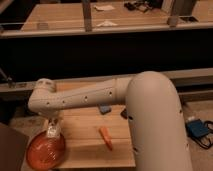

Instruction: Place the bottle in the ceramic bowl

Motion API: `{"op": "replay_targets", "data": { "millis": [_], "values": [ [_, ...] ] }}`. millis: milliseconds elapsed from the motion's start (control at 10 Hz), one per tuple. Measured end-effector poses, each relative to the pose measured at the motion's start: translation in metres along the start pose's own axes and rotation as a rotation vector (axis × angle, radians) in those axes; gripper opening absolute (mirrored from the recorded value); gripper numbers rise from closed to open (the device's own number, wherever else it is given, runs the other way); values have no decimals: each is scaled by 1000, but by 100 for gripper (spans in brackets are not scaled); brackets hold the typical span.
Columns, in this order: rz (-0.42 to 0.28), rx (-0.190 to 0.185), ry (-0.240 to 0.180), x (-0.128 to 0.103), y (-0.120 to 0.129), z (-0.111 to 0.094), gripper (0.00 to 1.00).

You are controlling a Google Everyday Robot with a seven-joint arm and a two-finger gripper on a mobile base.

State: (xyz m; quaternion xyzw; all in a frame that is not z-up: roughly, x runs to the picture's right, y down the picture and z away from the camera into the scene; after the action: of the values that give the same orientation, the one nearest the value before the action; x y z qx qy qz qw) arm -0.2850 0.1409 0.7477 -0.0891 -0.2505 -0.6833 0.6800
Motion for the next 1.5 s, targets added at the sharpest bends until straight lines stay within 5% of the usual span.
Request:
{"op": "replay_targets", "data": {
  "millis": [1100, 1500],
  "values": [
    [-44, 22, -9, -11, -18, -1, 0],
    [-47, 27, -9, -13, -19, 0, 12]
  ]
}}
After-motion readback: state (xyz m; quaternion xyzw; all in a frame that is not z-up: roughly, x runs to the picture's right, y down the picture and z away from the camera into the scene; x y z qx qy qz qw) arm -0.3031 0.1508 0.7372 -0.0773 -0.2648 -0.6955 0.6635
